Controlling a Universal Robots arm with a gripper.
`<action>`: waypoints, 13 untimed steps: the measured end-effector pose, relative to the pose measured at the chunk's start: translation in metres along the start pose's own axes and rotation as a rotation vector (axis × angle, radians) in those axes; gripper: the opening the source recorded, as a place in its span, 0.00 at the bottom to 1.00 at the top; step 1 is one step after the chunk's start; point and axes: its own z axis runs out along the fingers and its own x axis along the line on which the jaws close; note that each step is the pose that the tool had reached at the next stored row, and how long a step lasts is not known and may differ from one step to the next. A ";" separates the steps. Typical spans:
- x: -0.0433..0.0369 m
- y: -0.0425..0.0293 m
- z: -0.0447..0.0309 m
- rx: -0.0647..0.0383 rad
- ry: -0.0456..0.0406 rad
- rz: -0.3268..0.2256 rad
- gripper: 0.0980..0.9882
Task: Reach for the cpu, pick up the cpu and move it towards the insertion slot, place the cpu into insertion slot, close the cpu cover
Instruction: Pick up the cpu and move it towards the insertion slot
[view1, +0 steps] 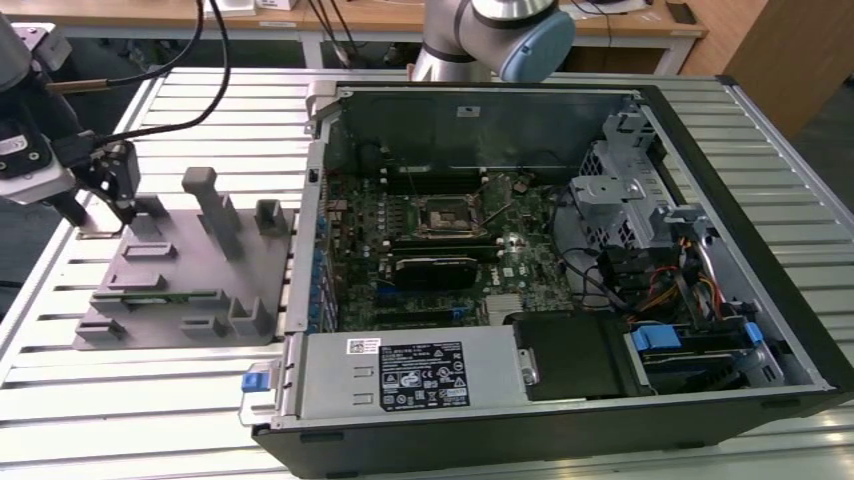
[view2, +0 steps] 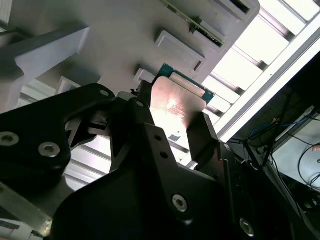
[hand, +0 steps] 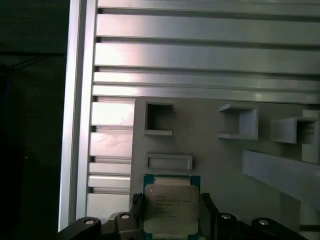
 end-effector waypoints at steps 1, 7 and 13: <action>0.0000 0.0001 -0.0018 0.000 0.0001 0.000 0.48; 0.0000 0.0003 -0.0082 0.000 0.0001 0.000 0.48; 0.0000 0.0005 -0.0125 0.000 0.0001 0.000 0.48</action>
